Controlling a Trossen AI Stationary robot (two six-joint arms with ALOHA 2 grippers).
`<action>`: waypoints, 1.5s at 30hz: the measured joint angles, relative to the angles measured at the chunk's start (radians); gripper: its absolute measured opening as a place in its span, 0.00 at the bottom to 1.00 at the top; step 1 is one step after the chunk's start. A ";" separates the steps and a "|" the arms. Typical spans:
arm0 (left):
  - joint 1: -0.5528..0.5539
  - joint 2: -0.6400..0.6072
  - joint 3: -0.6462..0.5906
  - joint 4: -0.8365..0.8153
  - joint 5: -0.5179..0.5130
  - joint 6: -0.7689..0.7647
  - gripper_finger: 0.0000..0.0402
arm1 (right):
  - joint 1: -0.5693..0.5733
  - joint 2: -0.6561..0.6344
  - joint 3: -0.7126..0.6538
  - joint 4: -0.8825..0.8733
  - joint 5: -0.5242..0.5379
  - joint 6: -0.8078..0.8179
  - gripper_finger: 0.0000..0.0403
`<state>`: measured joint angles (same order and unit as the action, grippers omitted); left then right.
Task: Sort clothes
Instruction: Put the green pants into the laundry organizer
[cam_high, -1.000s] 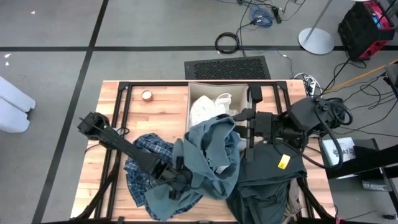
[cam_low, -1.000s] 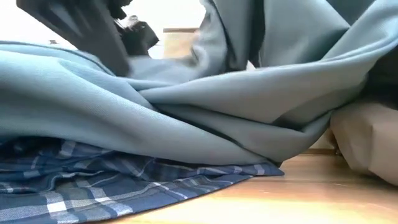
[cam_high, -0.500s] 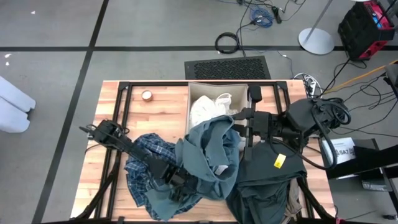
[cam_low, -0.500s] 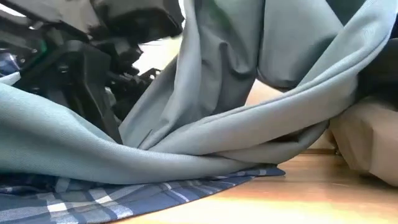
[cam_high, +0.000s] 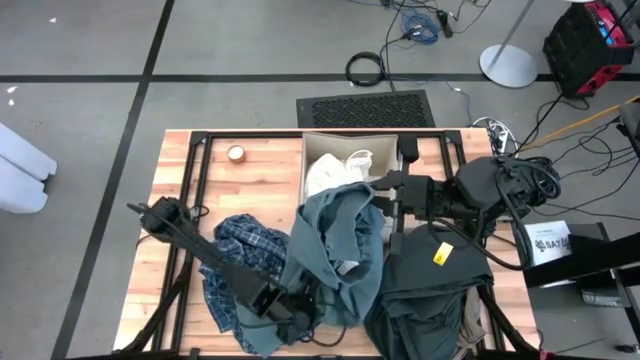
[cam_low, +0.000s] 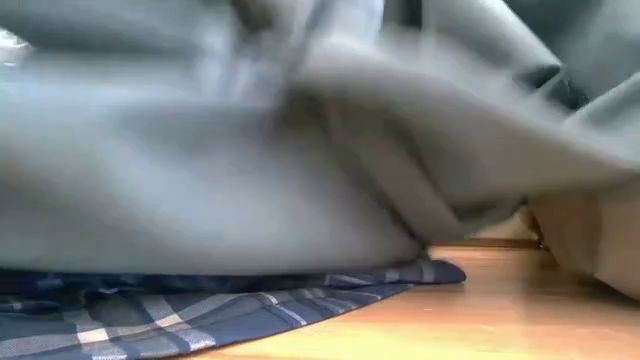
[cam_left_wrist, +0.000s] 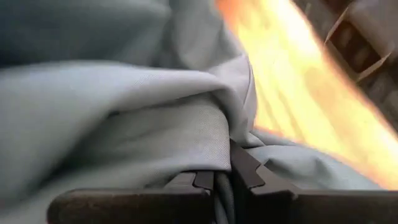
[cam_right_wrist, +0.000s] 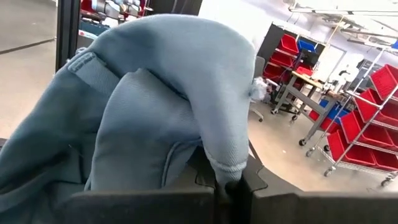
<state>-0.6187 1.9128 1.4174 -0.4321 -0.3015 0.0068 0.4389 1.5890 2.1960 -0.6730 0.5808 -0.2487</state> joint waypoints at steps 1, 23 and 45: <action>-0.008 -0.016 0.017 -0.013 -0.019 -0.001 0.04 | 0.000 0.000 0.000 0.007 0.000 -0.003 0.00; -0.025 -0.615 0.190 -0.013 -0.590 0.244 0.04 | 0.007 -0.011 0.000 0.842 -0.003 -0.668 0.00; 0.791 -0.325 0.407 0.012 0.336 0.136 0.03 | -0.230 -0.077 0.000 0.985 0.168 -0.867 0.00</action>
<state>0.1721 1.5879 1.8240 -0.4204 0.0341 0.1432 0.2085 1.5123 2.1960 0.3117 0.7491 -1.1159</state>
